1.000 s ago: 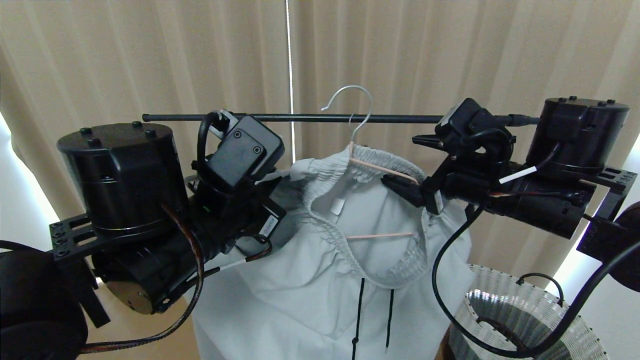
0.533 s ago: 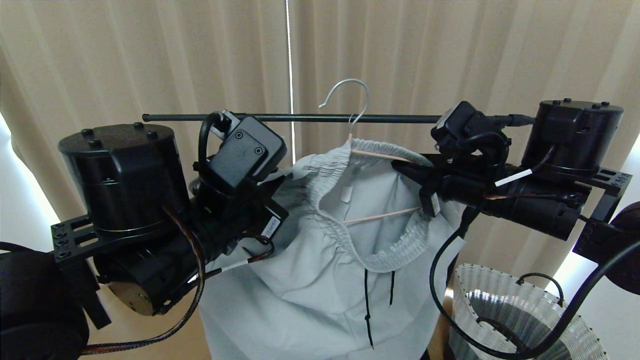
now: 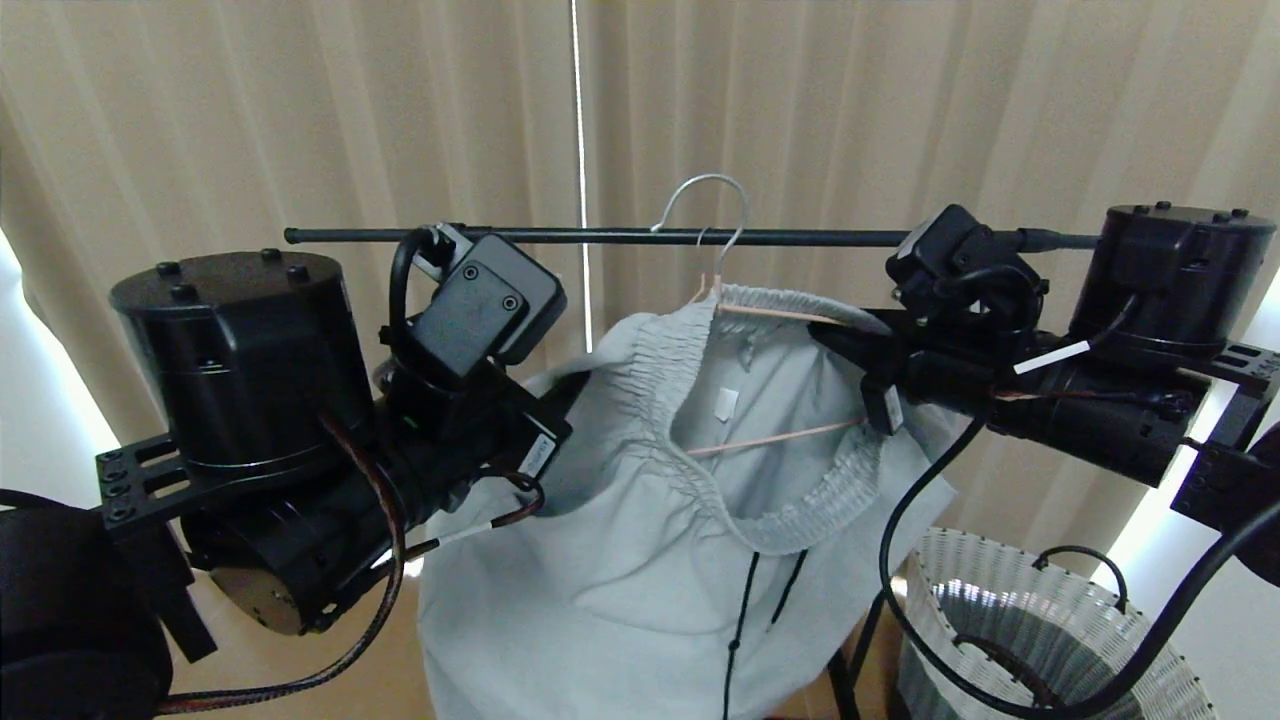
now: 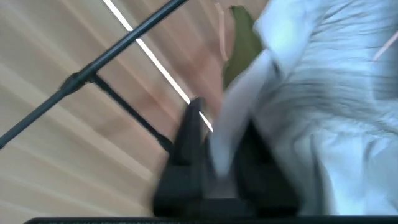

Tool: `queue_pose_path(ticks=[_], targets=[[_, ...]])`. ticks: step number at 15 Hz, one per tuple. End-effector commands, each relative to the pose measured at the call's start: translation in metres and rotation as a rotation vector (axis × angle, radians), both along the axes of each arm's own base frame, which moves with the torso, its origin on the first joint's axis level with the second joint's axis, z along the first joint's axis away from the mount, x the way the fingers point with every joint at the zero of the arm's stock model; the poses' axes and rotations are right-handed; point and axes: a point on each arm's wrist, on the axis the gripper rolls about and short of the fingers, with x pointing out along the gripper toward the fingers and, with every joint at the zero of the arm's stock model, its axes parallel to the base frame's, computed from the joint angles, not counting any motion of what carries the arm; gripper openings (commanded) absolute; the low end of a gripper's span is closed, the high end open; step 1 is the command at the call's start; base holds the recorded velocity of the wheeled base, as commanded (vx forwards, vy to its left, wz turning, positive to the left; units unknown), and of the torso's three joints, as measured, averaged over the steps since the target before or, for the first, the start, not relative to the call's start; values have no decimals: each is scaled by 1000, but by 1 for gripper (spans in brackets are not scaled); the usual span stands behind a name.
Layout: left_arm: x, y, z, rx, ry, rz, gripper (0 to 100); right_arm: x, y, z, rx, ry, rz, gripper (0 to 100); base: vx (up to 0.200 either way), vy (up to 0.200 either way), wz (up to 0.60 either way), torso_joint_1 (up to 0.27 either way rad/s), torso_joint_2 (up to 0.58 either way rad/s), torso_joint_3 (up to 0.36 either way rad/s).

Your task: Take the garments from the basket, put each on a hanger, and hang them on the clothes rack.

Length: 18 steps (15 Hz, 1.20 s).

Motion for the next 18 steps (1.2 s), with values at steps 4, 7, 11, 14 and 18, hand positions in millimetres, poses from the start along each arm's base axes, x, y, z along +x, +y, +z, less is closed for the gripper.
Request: queue_pose_path(ticks=[4,7,11,14,18], targets=[[-16,15,-9,-30,-2,-67,100,-8,-41,7,11,-21,-118,0,0,0,0,0,0,0],[-22,30,-27,-21,60,-36,100,-13,-61,16,32,-49,-175,0,0,0,0,0,0,0],[-26,52,-65,6,138,32,100,-23,-64,30,122,-59,-179,0,0,0,0,0,0,0],[-21,49,-86,1,137,36,100,-26,-62,34,151,-60,-166,0,0,0,0,0,0,0],[-10,49,-92,-17,110,58,100,-34,-56,38,171,-67,-119,0,0,0,0,0,0,0]])
